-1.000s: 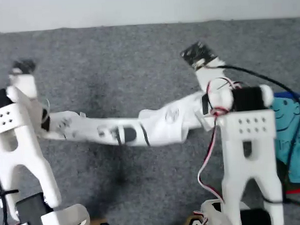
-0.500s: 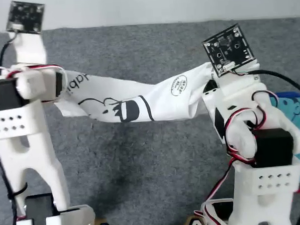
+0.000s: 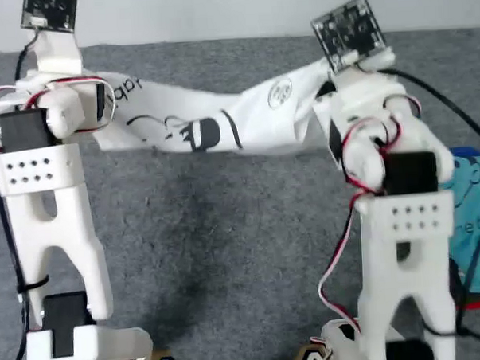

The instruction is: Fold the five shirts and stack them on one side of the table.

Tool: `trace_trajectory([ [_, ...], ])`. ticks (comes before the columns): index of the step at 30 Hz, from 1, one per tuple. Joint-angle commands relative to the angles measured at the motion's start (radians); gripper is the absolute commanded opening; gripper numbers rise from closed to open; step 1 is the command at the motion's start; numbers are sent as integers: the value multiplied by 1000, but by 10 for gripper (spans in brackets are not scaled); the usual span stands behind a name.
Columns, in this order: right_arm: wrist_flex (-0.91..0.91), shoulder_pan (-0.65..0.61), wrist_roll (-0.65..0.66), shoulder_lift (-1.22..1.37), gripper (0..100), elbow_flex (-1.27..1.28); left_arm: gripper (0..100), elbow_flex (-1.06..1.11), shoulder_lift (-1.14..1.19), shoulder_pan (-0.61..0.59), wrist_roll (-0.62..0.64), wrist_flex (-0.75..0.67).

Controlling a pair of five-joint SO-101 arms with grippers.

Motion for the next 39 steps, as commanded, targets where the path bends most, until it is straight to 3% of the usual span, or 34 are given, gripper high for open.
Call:
trace_trajectory([
  [1,-2,15,-8,108,10,-127,19,1,34,-8,8,-14],
  [9,397,82,48,274,10,-135,17,2,262,-80,-117,414],
  [15,685,143,173,294,10,-132,16,147,324,-193,-176,414],
  [21,684,139,241,205,10,155,16,420,183,-163,-210,414],
  [28,601,50,305,-61,10,563,16,782,-84,-14,-310,413],
  [34,573,33,313,-332,13,798,17,908,-308,2,-384,413],
  [39,576,59,261,-547,158,835,19,917,-442,2,-385,410],
])
